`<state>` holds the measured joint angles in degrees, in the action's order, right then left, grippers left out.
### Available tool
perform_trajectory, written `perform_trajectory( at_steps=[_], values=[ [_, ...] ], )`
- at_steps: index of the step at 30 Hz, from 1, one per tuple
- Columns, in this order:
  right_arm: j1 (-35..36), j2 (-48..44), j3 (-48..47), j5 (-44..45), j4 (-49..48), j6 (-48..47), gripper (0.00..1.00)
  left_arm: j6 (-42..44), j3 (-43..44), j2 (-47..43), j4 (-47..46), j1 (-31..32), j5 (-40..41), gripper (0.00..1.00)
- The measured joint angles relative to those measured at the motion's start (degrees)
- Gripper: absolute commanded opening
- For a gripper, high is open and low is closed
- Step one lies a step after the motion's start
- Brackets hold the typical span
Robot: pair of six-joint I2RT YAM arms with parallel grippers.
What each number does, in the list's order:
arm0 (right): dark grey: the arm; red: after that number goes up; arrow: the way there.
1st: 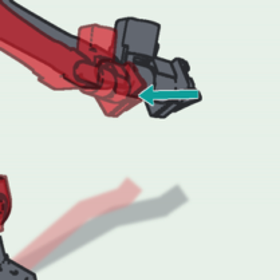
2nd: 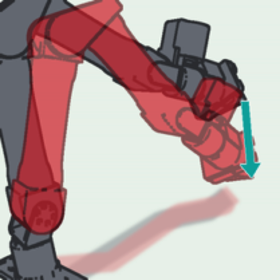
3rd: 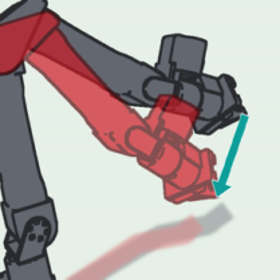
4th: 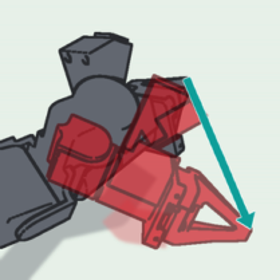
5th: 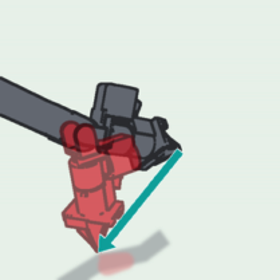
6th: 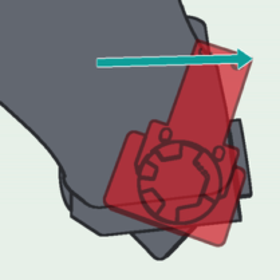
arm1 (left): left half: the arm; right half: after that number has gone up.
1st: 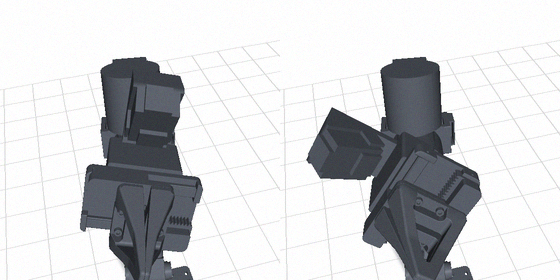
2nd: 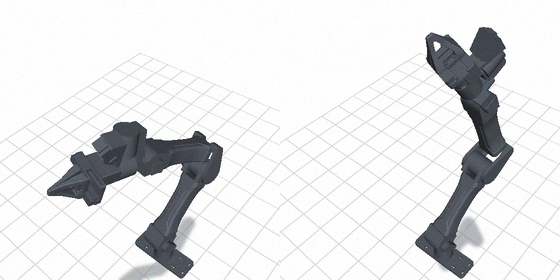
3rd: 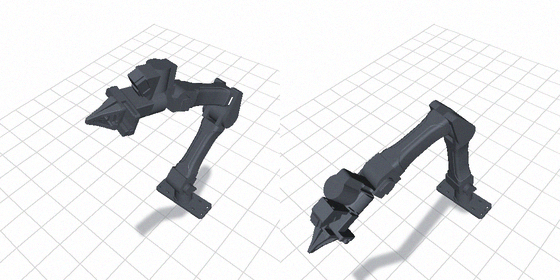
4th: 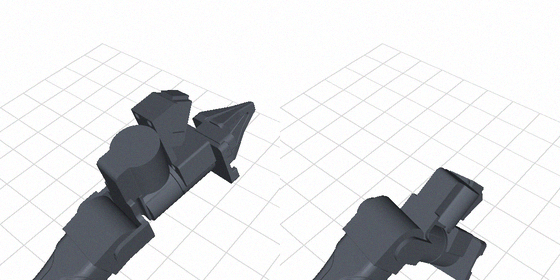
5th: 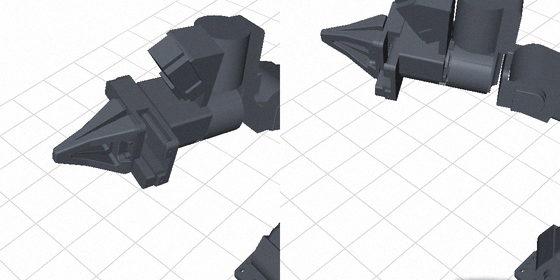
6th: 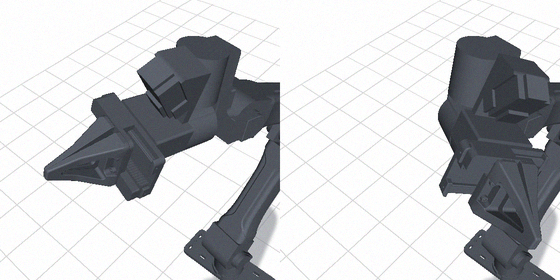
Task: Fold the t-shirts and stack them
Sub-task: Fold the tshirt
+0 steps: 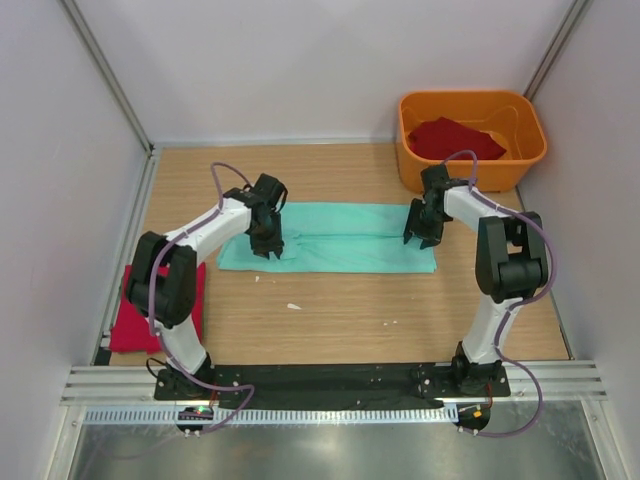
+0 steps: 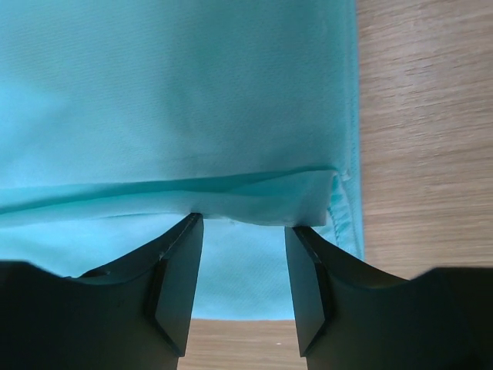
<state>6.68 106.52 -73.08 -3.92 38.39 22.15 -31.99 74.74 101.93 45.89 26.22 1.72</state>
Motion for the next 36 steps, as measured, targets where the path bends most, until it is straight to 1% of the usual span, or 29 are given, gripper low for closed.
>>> perform_trajectory(
  at_steps=[3, 5, 9, 13, 17, 19, 21, 22, 26, 31, 33, 36],
  values=[
    [-0.07, 2.19, 0.11, 2.45, 0.31, 0.17, 0.52, -0.48, -1.29, -0.96, -0.48, -1.73, -0.02, 0.31],
    [-0.13, 2.03, 0.37, 3.48, -0.24, 0.17, 0.53, -0.61, -2.56, -1.90, -0.85, -3.04, -0.07, 0.32],
    [-0.04, 1.46, 0.94, 4.13, -0.63, -0.33, 0.54, -1.09, -5.73, -3.13, -1.49, -6.23, -0.48, 0.41],
    [0.98, 0.72, 1.09, 6.23, 0.39, -1.44, 0.57, -2.29, -6.91, -2.10, -1.64, -8.76, -1.38, 0.41],
    [3.41, -1.27, 0.83, 7.19, 1.55, -2.16, 0.57, -3.26, -6.38, 1.60, -2.56, -9.81, -2.01, 0.40],
    [5.44, -1.68, -0.26, 6.99, 1.90, -2.49, 0.57, -3.67, -5.64, 4.04, -2.27, -10.40, -2.40, 0.36],
    [7.02, -1.40, -1.46, 6.71, 1.99, -2.56, 0.57, -3.80, -4.20, 4.74, -1.51, -11.08, -3.08, 0.30],
    [7.63, -1.18, -1.90, 6.51, 1.99, -2.56, 0.57, -3.78, -3.76, 4.87, -1.53, -11.41, -3.32, 0.30],
    [8.85, -0.11, -2.58, 5.53, 1.92, -2.56, 0.57, -3.65, -3.65, 3.30, -1.22, -11.96, -4.35, 0.31],
    [8.68, 1.57, -2.56, 5.18, 1.92, -2.49, 0.57, -3.61, -3.17, -1.33, -0.28, -12.26, -4.83, 0.30],
    [8.57, 1.92, -2.56, 5.07, 1.92, -2.47, 0.57, -3.56, -2.23, -1.40, -0.04, -13.14, -5.11, 0.28],
    [8.57, 2.29, -2.56, 5.05, 1.90, -2.47, 0.57, -3.32, -1.75, -0.26, -0.11, -15.78, -4.98, 0.29]
  ],
)
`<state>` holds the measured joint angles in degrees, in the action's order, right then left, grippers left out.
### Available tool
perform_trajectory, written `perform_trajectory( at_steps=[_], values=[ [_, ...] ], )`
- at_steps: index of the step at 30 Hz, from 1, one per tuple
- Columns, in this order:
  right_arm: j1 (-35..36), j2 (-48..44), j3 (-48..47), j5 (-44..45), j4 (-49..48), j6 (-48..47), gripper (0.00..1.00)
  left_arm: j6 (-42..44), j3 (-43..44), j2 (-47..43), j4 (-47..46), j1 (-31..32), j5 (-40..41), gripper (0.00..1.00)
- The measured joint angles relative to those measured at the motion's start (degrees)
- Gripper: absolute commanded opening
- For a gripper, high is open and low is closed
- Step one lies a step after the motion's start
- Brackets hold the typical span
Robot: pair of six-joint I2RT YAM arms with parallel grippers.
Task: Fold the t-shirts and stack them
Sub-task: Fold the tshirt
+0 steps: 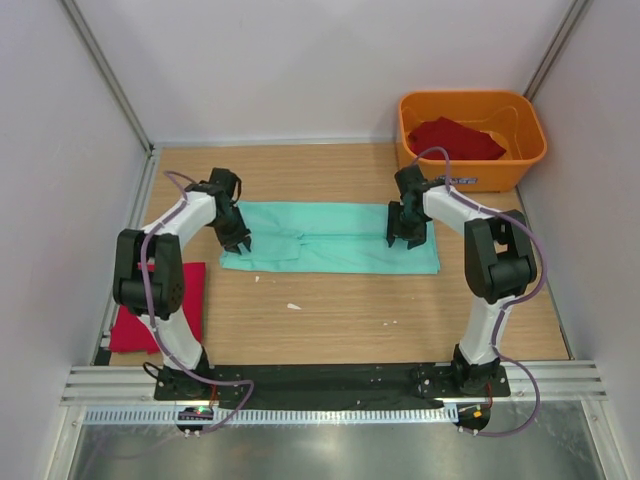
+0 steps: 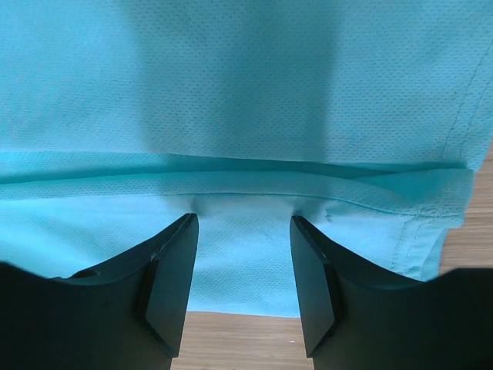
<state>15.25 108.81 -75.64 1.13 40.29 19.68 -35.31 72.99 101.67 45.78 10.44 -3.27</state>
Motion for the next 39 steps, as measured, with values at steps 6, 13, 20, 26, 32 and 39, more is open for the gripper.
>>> perform_trajectory(
  at_steps=[6, 13, 20, 26, 32, 39],
  values=[
    [0.00, 0.52, 0.04, -0.20, -0.04, -0.02, 0.57, 2.62, 0.15, 7.26, -0.55, -4.00, 1.75, 0.26],
    [0.00, 0.52, 1.20, -0.22, -0.13, -0.07, 0.57, 4.02, 2.14, 8.61, 0.39, -4.20, 2.05, 0.33],
    [0.04, -0.48, 1.66, -2.16, -0.15, 0.52, 0.57, 3.17, -1.77, 0.57, -0.52, -4.17, 0.90, 0.47],
    [0.17, -3.19, 1.92, -4.11, -0.17, 1.64, 0.57, 2.40, -2.73, -4.00, -2.45, -4.17, -2.08, 0.37],
    [0.20, -5.09, 2.03, -4.94, -0.17, 1.77, 0.57, 2.10, -4.26, -0.83, -3.08, -4.17, -2.89, 0.37],
    [0.20, -5.29, 2.97, -5.22, -0.17, 1.90, 0.57, 1.84, -5.31, -0.66, -3.23, -4.17, -2.82, 0.34]
  ],
)
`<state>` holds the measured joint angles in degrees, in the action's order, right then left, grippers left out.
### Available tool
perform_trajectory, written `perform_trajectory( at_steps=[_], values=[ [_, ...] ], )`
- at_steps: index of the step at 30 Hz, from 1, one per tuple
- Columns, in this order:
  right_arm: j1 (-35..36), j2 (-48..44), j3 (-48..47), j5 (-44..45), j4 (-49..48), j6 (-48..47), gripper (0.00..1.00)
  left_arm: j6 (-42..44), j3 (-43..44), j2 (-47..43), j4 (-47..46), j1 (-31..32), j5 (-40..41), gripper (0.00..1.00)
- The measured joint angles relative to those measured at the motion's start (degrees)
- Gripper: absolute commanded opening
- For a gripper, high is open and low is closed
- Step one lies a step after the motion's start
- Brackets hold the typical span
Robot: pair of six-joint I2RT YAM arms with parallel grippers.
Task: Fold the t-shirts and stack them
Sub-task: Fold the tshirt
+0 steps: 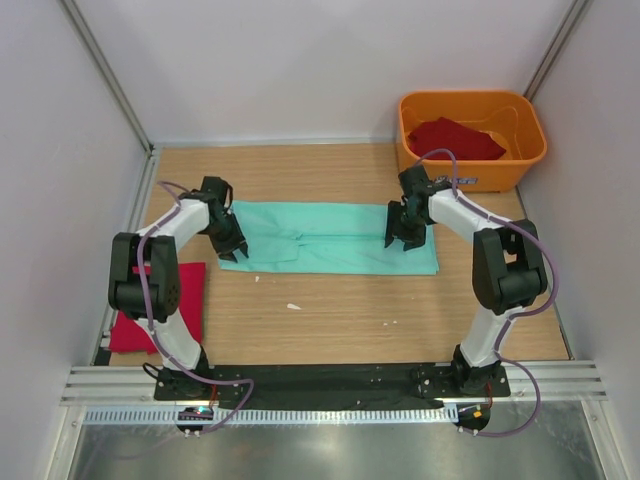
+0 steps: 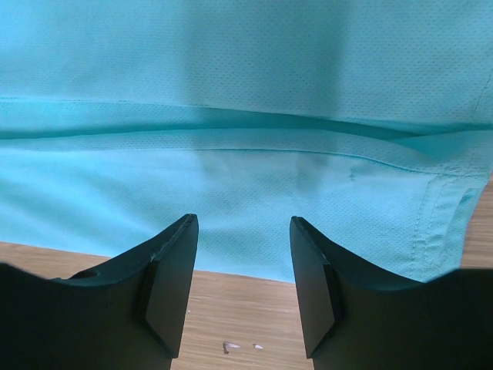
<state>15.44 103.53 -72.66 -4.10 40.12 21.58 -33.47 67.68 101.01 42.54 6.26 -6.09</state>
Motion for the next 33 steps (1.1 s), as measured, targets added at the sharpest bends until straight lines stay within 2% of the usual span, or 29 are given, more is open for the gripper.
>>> perform_trajectory(
  at_steps=[5, 11, 15, 19, 21, 22, 25, 29, 33],
  values=[
    [0.00, 0.00, 0.24, -0.28, -0.02, 0.02, 0.57, -0.09, -0.52, 1.14, -0.55, 0.00, 0.00, 0.33],
    [0.00, 0.00, 0.24, -0.68, -0.04, 0.15, 0.57, 0.11, -0.87, 1.77, -0.61, 0.00, 0.44, 0.40],
    [0.00, 0.00, 0.24, -0.90, -0.20, 0.48, 0.57, 0.52, -1.03, 1.77, -0.63, 0.00, 0.61, 0.40],
    [0.00, 0.00, 0.42, -1.14, -0.48, 1.01, 0.57, 0.79, -1.03, 1.95, -0.74, 0.00, 0.66, 0.30],
    [0.00, 0.00, 0.63, -1.20, -0.66, 1.07, 0.57, 0.94, -1.03, 2.25, -0.76, 0.00, 0.68, 0.29],
    [0.00, 0.00, 0.76, -1.20, -0.72, 1.09, 0.57, 0.94, -1.03, 2.38, -0.76, 0.02, 0.66, 0.29],
    [0.00, 0.00, 1.33, -1.20, -0.90, 1.18, 0.57, 1.01, -0.98, 2.45, -0.74, 0.02, 0.79, 0.40],
    [0.00, 0.00, 1.64, -0.90, -0.92, 1.25, 0.57, 0.94, -0.94, 2.29, -0.59, 0.00, 1.27, 0.44],
    [0.00, 0.02, 1.33, 1.11, -0.33, 0.98, 0.58, 0.44, -0.96, -0.37, 0.13, 0.02, 2.01, 0.54]
  ],
)
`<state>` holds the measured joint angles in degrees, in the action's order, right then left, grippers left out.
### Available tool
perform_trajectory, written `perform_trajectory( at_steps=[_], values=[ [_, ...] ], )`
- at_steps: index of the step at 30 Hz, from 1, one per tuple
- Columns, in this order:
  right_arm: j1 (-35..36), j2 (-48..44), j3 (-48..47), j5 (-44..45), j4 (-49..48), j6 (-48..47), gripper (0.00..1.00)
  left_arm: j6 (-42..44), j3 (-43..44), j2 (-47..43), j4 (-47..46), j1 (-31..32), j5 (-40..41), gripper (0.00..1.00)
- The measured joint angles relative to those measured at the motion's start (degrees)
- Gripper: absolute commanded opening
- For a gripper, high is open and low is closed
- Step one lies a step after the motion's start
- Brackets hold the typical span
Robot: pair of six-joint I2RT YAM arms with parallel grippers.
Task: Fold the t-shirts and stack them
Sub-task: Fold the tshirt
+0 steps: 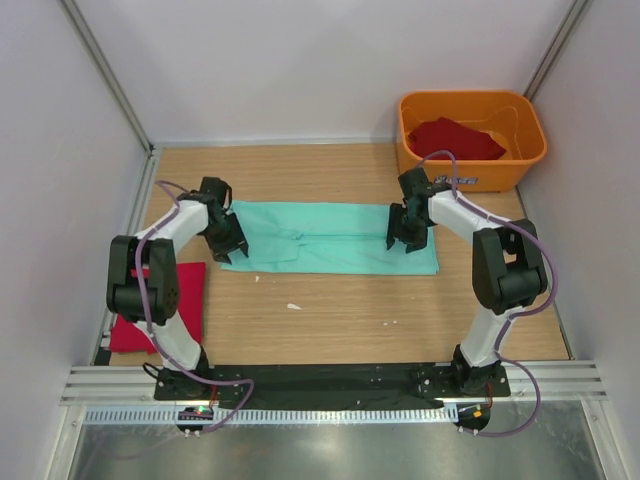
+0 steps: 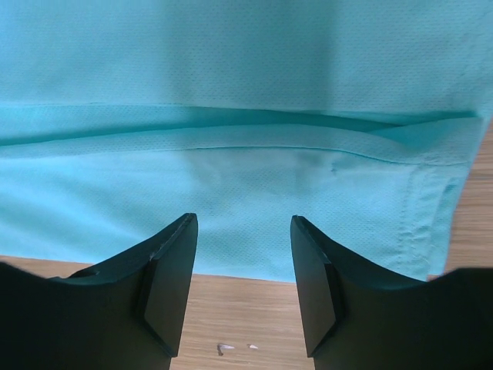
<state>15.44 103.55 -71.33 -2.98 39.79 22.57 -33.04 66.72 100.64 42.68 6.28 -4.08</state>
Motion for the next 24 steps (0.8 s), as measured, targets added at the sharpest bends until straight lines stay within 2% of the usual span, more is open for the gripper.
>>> perform_trajectory(
  at_steps=[5, 8, 13, 24],
  values=[
    [0.00, 1.33, -3.87, 4.50, 2.47, -1.29, 0.59, -2.51, 0.96, -6.99, 0.72, 0.00, 1.44, 0.59],
    [0.00, 2.73, -5.86, 6.12, 2.51, -1.97, 0.59, -3.56, 3.43, -7.63, 0.46, 0.00, 1.38, 0.52],
    [0.02, 4.57, -6.16, 7.28, 2.69, -2.78, 0.59, -5.09, 8.24, -1.22, -0.98, 0.85, 0.48, 0.38],
    [1.16, 7.26, -6.08, 8.26, 2.49, -3.41, 0.59, -6.97, 8.68, 9.27, -2.45, 5.75, -0.22, 0.35]
  ],
)
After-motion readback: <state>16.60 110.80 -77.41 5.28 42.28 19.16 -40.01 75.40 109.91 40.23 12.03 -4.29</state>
